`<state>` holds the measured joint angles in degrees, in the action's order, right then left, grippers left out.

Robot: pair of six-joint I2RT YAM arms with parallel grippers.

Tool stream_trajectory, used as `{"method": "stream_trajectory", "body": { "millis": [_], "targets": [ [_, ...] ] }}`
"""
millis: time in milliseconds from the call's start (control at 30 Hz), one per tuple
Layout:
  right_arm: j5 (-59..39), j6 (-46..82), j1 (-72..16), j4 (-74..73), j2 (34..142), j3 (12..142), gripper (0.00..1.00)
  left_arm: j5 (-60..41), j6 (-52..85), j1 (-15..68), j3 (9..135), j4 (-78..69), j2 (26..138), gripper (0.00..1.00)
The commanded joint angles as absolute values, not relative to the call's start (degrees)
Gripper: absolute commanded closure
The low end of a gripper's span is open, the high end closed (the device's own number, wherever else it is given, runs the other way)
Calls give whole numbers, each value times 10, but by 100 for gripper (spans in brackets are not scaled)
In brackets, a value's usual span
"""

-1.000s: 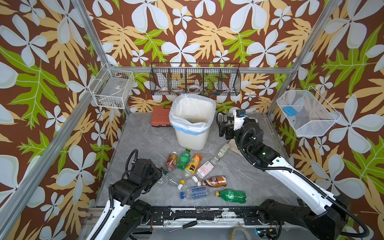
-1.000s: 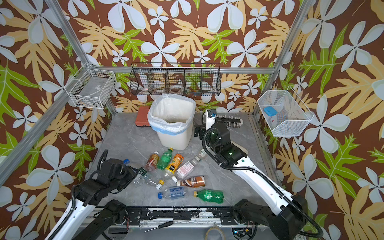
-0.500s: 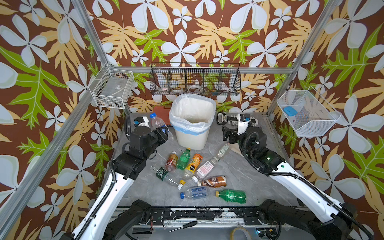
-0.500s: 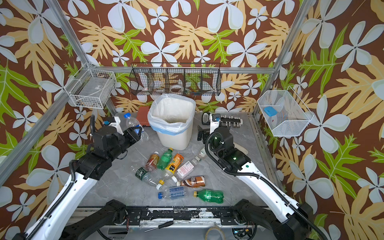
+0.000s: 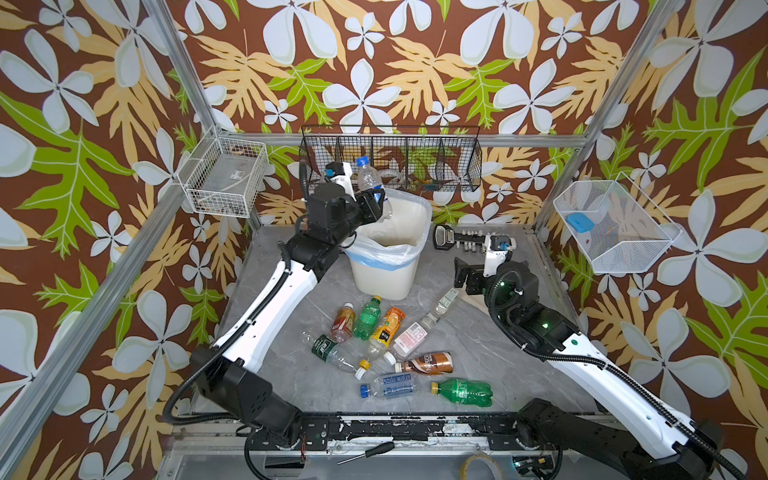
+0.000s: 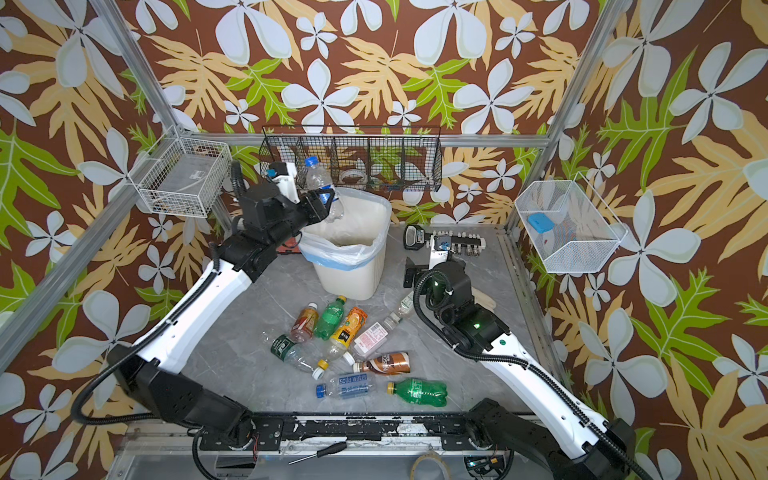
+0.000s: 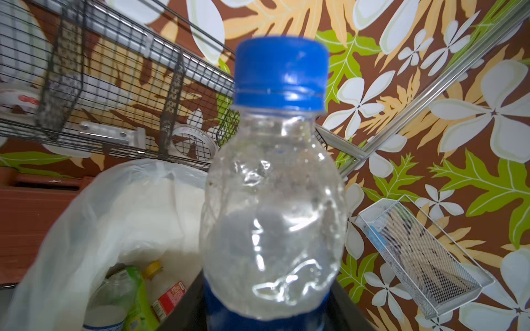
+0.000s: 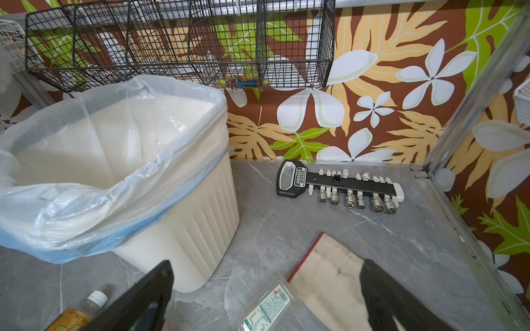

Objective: Throw the plastic bottles in the bin
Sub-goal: 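Lift the blue-cap bottle with the left gripper and carry it over the bin, then open the left gripper to drop the blue-cap bottle into the bin, then withdraw the left gripper while the right gripper lowers onto the flat clear bottle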

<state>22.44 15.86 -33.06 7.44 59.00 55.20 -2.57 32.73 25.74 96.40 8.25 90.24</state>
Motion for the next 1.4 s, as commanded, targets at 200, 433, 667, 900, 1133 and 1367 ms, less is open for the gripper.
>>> {"method": "stream_trajectory", "body": {
  "millis": [200, 433, 667, 900, 1133, 1367],
  "targets": [
    [243, 161, -330, 84, 591, 553, 0, -61, 320, 264, 1060, 102, 1026, 50],
    [243, 159, -329, 83, 597, 559, 0, -68, 326, 264, 1060, 102, 1049, 48],
    [241, 168, -324, 85, 597, 557, 0, -66, 327, 264, 1053, 102, 1048, 19],
    [220, 196, -301, 90, 592, 544, 0, -55, 306, 263, 1043, 98, 1007, 4],
    [204, 234, -295, 104, 614, 528, 0, 3, 263, 263, 889, 13, 845, 0],
    [192, 296, -293, 110, 654, 499, 0, 119, 250, 262, 511, -87, 568, 0]
  ]
}}
